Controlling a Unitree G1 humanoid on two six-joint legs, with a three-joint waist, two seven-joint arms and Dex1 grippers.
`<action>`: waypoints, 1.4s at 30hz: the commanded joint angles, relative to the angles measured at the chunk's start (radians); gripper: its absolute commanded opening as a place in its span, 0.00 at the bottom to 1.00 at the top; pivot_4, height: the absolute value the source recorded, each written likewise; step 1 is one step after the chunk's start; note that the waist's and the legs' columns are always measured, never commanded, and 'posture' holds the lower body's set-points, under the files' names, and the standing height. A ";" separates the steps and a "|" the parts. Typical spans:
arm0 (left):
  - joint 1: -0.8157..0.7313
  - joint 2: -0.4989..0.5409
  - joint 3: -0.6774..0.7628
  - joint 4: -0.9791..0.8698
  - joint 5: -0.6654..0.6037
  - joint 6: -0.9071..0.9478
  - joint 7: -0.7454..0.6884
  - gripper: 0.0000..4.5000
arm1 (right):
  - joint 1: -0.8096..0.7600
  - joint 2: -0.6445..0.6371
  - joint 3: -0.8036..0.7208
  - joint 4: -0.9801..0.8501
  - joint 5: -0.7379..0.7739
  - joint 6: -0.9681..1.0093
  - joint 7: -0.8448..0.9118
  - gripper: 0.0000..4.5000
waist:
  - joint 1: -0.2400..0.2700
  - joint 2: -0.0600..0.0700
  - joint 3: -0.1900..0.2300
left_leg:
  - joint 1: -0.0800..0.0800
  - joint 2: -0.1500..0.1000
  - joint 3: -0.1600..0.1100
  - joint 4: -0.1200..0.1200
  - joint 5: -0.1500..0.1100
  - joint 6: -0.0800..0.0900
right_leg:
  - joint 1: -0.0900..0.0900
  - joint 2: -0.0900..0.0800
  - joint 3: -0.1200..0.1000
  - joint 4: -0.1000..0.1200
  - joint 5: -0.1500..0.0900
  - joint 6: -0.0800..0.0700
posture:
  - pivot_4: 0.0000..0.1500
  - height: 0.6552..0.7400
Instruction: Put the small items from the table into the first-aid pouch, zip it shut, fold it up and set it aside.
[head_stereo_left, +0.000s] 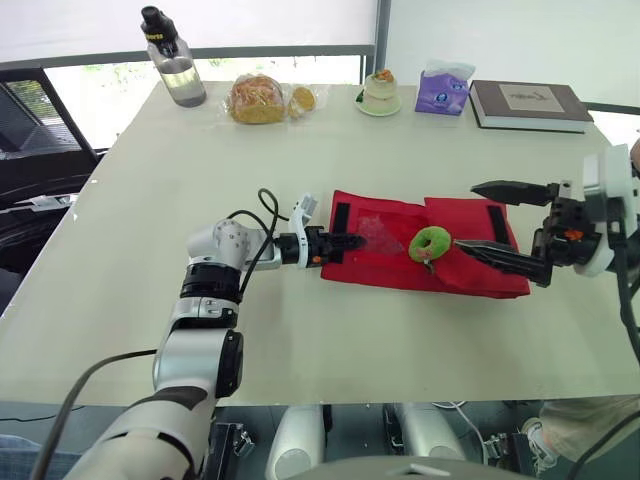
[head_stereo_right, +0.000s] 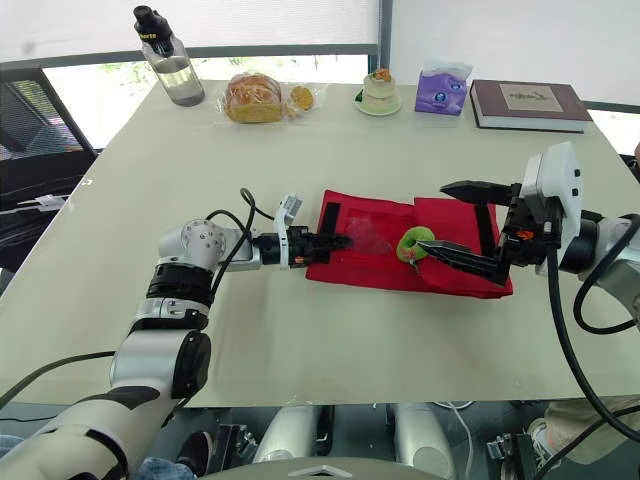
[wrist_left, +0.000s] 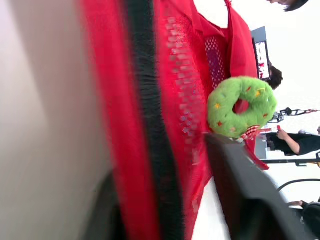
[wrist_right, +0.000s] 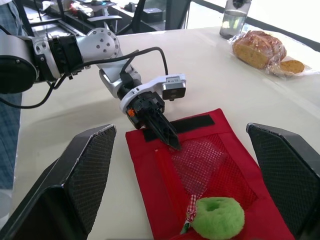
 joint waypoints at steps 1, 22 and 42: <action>0.015 0.034 0.017 -0.052 -0.004 0.022 -0.025 0.04 | -0.014 -0.002 -0.024 -0.015 0.004 -0.019 -0.006 1.00 | 0.001 0.000 0.000 | 0.000 0.000 0.000 0.000 0.000 0.000 | 0.000 0.000 0.000 0.000 0.000 0.000 | 1.00 1.00; 0.076 0.540 -0.059 -0.173 -0.040 -0.013 -0.536 0.00 | -0.099 0.089 0.246 0.142 -0.225 -0.149 0.069 0.88 | -0.015 -0.001 0.001 | 0.001 0.000 0.000 -0.001 0.000 0.002 | -0.001 -0.004 0.001 -0.001 -0.001 0.000 | 1.00 1.00; -0.054 0.430 -0.036 -0.283 -0.120 0.067 -0.552 0.00 | -0.347 0.363 0.781 0.752 -0.901 -0.410 0.096 0.02 | -0.018 -0.001 0.001 | -0.001 0.001 0.002 0.000 0.000 0.002 | -0.002 -0.002 -0.002 0.001 0.001 -0.001 | 1.00 1.00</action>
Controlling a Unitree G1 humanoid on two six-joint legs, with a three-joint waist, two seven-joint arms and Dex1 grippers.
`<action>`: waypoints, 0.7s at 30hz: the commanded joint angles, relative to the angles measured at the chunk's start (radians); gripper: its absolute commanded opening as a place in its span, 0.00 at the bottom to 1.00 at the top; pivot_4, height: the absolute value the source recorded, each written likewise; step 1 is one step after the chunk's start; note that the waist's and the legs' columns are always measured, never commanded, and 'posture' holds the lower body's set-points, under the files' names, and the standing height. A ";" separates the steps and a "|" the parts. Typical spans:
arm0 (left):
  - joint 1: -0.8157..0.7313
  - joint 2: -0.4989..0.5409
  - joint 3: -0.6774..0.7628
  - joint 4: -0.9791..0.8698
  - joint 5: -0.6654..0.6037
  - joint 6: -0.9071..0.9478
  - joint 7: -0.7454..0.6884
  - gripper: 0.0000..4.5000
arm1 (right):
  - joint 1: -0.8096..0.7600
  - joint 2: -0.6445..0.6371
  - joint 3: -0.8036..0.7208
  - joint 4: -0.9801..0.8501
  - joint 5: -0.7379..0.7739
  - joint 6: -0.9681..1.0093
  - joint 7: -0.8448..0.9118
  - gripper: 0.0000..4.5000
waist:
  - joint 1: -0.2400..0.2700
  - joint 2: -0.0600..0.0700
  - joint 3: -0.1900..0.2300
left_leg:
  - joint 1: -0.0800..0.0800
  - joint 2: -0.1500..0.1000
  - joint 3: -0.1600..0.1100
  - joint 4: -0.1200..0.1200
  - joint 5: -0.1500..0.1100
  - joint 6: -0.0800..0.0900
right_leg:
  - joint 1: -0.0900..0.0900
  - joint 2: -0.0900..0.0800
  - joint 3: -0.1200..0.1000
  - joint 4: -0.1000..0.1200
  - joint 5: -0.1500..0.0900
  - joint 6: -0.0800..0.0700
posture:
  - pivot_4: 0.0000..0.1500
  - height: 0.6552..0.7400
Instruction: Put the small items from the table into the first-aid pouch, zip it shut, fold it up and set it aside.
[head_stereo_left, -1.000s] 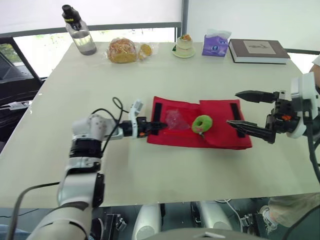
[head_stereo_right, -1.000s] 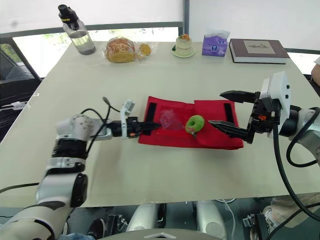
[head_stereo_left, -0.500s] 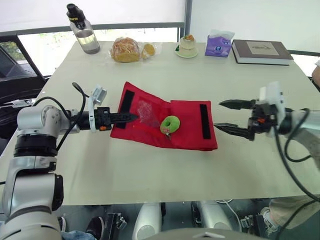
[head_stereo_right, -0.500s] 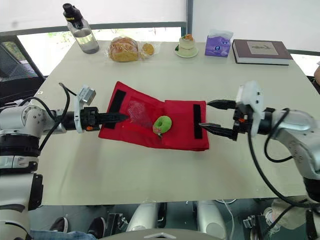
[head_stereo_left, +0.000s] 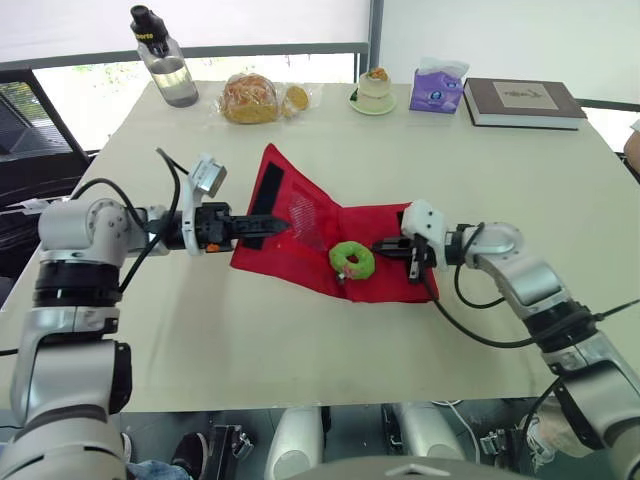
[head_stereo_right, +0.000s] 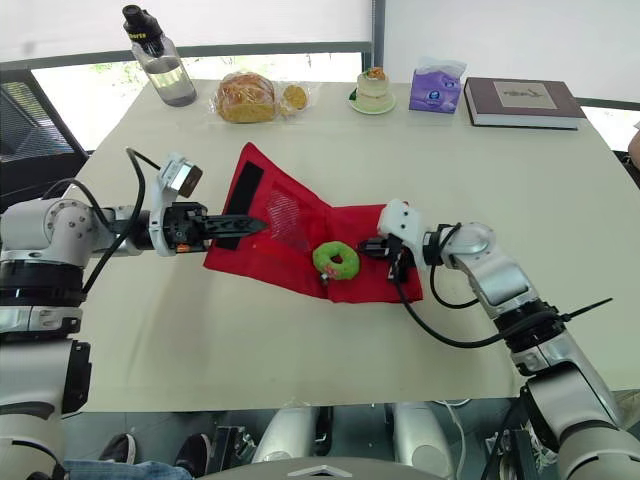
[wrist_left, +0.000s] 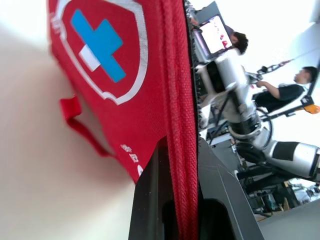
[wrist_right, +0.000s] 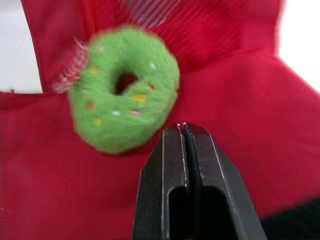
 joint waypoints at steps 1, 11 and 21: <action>-0.087 -0.076 0.074 -0.073 -0.082 0.055 0.052 0.00 | 0.013 -0.046 0.084 0.072 -0.156 0.023 -0.008 0.02 | 0.002 -0.001 -0.001 | 0.001 0.000 -0.001 0.001 0.000 0.000 | 0.001 0.000 0.000 0.000 0.000 0.000 | 1.00 1.00; -0.179 -0.435 0.143 -0.143 -0.147 0.122 0.307 0.00 | 0.028 0.045 0.032 0.060 -0.156 0.056 -0.066 0.02 | -0.007 -0.005 -0.004 | 0.004 0.000 -0.003 0.001 0.000 0.000 | 0.002 0.001 0.000 0.004 0.000 0.000 | 1.00 1.00; -0.149 -0.550 0.150 -0.071 -0.107 0.055 0.398 0.00 | 0.203 0.025 -0.293 -0.315 0.150 0.257 -0.057 0.02 | 0.011 -0.005 -0.004 | 0.003 -0.002 -0.003 0.001 0.001 0.000 | 0.002 -0.001 0.001 0.008 0.000 0.000 | 1.00 1.00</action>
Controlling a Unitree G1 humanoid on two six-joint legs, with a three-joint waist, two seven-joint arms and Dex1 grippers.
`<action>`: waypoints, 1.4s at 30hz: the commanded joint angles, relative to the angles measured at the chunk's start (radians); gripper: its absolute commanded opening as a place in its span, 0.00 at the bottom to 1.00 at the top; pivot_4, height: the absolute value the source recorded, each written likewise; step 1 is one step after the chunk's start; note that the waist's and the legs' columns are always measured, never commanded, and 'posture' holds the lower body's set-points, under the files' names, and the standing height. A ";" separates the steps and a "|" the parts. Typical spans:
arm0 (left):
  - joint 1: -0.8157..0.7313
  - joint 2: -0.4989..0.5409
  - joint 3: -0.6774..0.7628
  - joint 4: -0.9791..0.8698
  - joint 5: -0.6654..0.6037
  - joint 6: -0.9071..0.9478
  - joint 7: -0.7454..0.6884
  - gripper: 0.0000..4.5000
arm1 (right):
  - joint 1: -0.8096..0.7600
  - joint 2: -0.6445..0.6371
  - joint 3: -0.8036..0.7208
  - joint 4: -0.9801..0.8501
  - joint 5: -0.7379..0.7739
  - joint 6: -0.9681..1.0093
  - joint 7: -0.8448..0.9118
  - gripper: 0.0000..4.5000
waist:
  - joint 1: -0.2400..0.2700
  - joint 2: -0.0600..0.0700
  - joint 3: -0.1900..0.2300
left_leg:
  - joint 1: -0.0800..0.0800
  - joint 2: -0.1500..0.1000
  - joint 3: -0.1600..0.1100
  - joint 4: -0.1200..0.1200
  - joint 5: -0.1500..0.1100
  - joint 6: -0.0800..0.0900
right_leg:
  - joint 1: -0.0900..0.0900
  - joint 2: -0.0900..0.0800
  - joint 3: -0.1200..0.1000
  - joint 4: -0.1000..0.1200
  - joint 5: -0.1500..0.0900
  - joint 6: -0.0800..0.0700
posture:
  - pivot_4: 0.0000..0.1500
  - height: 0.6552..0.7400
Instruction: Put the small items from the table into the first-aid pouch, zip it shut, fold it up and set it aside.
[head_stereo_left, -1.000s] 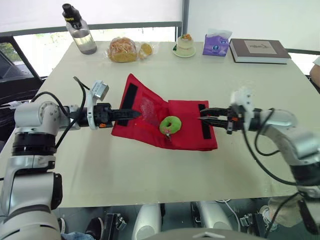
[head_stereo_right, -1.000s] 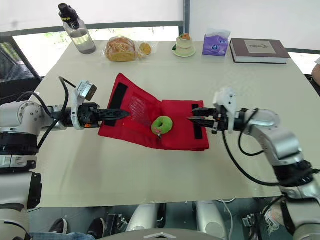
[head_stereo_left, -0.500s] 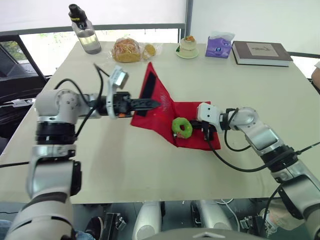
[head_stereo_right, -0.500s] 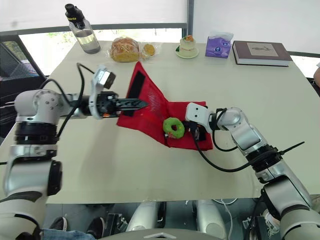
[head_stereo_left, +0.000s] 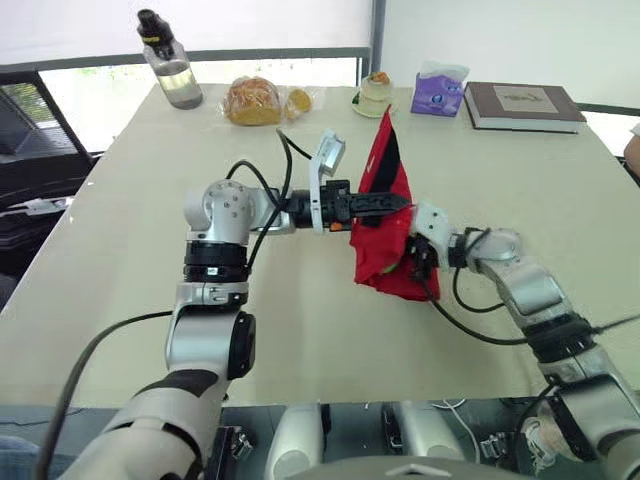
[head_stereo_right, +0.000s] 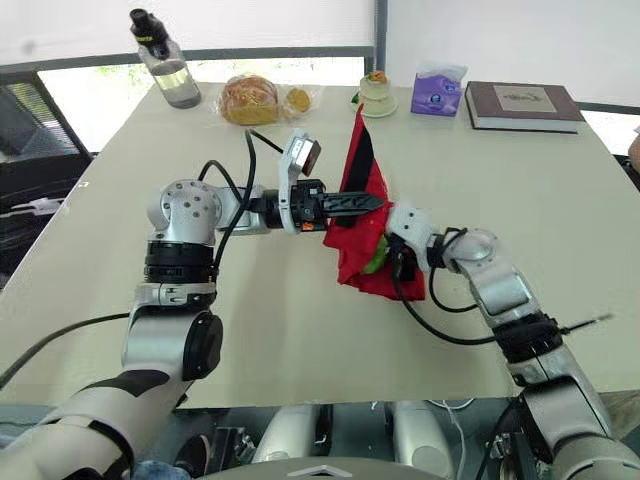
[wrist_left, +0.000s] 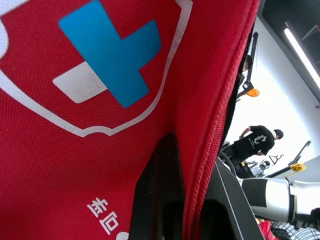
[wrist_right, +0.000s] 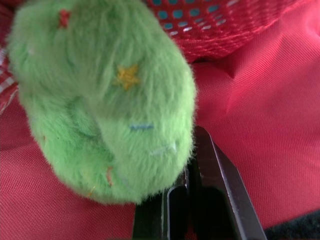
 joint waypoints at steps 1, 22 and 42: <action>-0.007 -0.009 0.023 -0.017 -0.037 -0.017 -0.007 0.00 | 0.116 -0.040 -0.176 -0.243 0.207 0.144 0.022 0.02 | 0.009 0.000 0.000 | -0.001 0.000 0.000 0.000 0.000 0.000 | 0.000 -0.001 0.000 -0.001 0.000 0.000 | 1.00 1.00; 0.044 -0.150 -0.152 0.162 0.131 -0.159 0.033 0.12 | 0.439 -0.300 -0.638 -0.103 0.399 -0.149 0.226 0.00 | 0.017 0.001 0.001 | -0.001 -0.004 0.002 0.000 0.000 0.000 | 0.000 0.001 0.002 -0.004 -0.001 0.002 | 1.00 1.00; 0.119 -0.144 -0.183 0.106 0.136 -0.171 -0.028 0.99 | 0.456 -0.297 -0.626 -0.046 0.436 -0.178 0.249 0.00 | 0.017 0.002 0.000 | 0.000 -0.004 0.002 0.000 0.000 0.000 | 0.001 0.001 0.002 -0.003 -0.002 0.003 | 1.00 1.00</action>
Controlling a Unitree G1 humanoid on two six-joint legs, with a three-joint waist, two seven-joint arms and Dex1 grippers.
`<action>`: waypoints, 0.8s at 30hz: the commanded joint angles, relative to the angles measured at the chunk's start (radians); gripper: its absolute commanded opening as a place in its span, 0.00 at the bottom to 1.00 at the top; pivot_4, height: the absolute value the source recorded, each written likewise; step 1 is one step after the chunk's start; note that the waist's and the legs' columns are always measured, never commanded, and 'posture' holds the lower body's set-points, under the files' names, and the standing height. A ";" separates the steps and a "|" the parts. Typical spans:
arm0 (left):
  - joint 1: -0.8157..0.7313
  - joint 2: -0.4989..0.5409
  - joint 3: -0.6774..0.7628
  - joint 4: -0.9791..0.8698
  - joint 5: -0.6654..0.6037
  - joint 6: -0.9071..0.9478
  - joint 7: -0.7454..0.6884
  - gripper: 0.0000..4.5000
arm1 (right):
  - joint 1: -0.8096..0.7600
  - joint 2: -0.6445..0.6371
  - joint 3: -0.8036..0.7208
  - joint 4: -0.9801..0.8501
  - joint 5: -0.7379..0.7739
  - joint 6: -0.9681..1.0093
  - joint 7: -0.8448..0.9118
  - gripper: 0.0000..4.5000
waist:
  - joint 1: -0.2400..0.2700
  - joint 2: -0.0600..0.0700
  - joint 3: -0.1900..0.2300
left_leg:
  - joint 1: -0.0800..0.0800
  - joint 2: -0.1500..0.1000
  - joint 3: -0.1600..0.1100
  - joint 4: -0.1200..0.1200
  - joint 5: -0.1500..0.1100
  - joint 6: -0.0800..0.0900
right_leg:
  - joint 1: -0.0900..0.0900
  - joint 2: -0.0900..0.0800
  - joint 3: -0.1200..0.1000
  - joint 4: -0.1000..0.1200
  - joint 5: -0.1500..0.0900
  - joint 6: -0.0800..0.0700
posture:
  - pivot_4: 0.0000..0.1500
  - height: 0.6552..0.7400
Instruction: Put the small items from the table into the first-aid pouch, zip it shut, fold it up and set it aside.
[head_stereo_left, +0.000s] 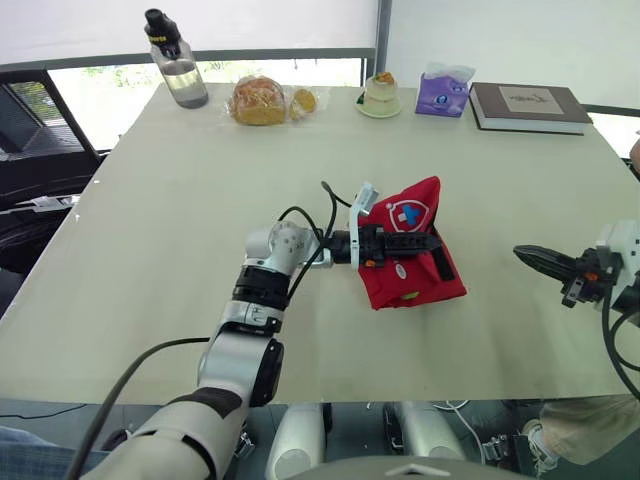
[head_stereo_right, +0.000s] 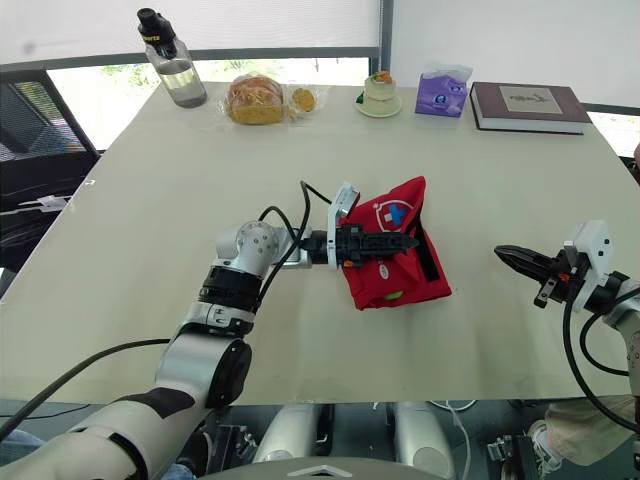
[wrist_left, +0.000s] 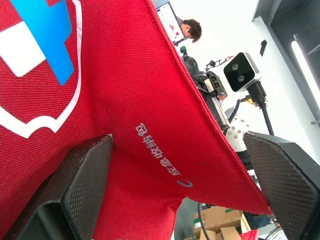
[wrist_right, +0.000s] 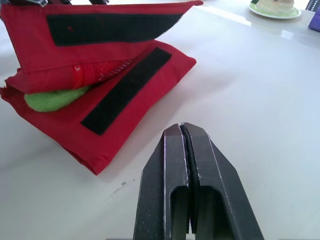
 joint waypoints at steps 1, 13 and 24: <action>0.017 0.003 -0.025 -0.030 -0.001 0.013 -0.008 0.99 | -0.005 -0.009 -0.011 -0.021 0.035 -0.001 0.019 0.00 | 0.000 0.000 0.000 | 0.000 0.000 0.000 0.000 0.000 0.000 | 0.000 0.000 0.000 0.000 0.000 0.000 | 1.00 1.00; 0.029 0.012 -0.043 -0.049 0.008 -0.001 -0.024 1.00 | -0.002 -0.038 -0.013 -0.007 0.067 0.054 0.071 0.89 | 0.000 0.000 0.000 | 0.000 0.000 0.000 0.000 0.000 0.000 | 0.000 0.000 0.000 0.000 0.000 0.000 | 1.00 1.00; 0.092 0.032 -0.084 -0.099 -0.011 -0.137 -0.207 1.00 | 0.003 -0.032 0.002 -0.044 0.060 0.069 0.054 0.99 | 0.000 0.000 0.000 | 0.000 0.000 0.000 0.000 0.000 0.000 | 0.000 0.000 0.000 0.000 0.000 0.000 | 1.00 1.00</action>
